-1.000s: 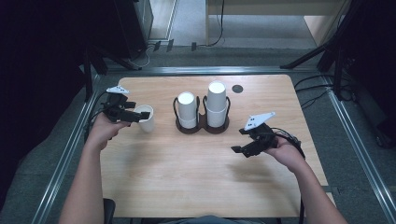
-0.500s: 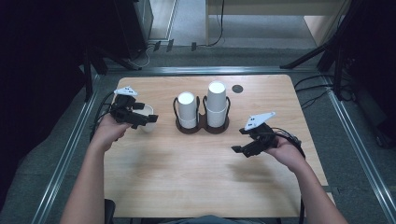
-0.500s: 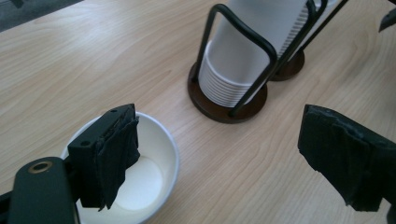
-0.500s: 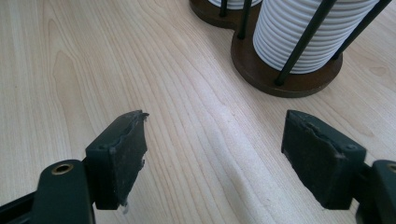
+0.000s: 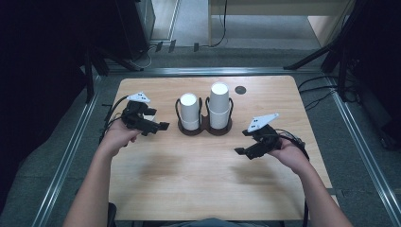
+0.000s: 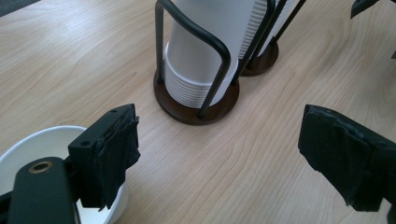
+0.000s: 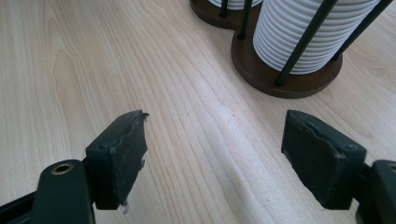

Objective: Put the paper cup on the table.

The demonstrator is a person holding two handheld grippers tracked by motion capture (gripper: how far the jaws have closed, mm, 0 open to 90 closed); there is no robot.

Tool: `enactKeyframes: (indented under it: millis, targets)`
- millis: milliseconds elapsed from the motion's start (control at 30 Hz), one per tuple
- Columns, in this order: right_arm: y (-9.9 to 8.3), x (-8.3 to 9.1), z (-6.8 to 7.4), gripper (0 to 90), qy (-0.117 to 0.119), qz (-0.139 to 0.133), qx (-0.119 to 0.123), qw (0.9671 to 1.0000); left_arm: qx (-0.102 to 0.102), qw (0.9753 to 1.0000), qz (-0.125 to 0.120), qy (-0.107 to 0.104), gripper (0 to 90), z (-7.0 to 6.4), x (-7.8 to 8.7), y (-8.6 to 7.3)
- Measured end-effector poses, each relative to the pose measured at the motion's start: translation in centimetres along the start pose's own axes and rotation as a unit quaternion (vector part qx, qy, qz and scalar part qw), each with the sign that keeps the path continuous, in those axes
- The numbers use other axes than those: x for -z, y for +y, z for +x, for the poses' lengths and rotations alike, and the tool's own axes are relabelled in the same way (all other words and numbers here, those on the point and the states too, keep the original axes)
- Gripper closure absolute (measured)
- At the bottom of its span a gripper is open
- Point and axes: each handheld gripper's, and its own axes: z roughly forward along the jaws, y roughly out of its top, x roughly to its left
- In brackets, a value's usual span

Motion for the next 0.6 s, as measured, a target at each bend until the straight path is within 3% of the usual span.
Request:
enactKeyframes:
  millis: [367,600]
  targets:
    - [0.1,0.0,0.1,22.2,0.002,0.0,0.002,1.0,-0.033,0.999,0.006,-0.031,12.6,-2.4,-1.2,0.5]
    - [0.1,-0.1,0.2,22.2,0.003,0.0,0.004,1.0,-0.046,0.9976,0.024,-0.045,12.6,-3.8,-2.7,0.5]
